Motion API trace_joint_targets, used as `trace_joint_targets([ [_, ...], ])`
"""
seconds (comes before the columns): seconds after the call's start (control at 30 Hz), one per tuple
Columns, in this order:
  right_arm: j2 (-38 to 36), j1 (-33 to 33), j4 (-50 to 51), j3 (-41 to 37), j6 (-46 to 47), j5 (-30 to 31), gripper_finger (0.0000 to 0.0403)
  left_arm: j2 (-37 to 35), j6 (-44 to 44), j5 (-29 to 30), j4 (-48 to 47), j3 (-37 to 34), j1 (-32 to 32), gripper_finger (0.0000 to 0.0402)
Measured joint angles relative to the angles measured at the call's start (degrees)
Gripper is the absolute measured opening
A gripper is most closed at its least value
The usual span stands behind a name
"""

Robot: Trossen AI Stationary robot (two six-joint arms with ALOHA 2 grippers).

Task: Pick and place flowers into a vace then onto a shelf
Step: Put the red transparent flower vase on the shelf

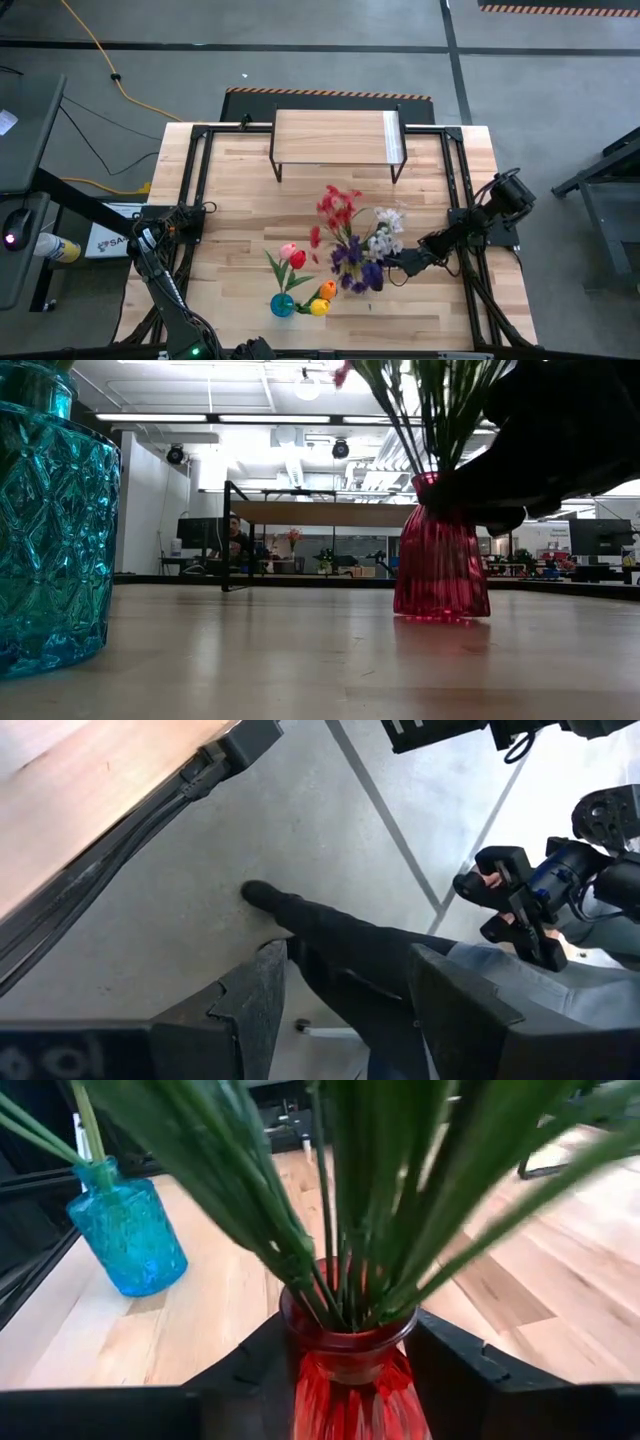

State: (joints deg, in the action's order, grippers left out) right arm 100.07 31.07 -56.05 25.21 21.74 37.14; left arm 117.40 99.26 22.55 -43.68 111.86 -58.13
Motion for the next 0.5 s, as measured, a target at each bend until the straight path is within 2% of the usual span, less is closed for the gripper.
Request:
trace_joint_targets([
  [0.5,0.1,0.0,-2.7,-0.2,-2.6,1.5,0.0144,0.0,0.0,-0.3,-0.2,0.0,0.0,0.0239],
])
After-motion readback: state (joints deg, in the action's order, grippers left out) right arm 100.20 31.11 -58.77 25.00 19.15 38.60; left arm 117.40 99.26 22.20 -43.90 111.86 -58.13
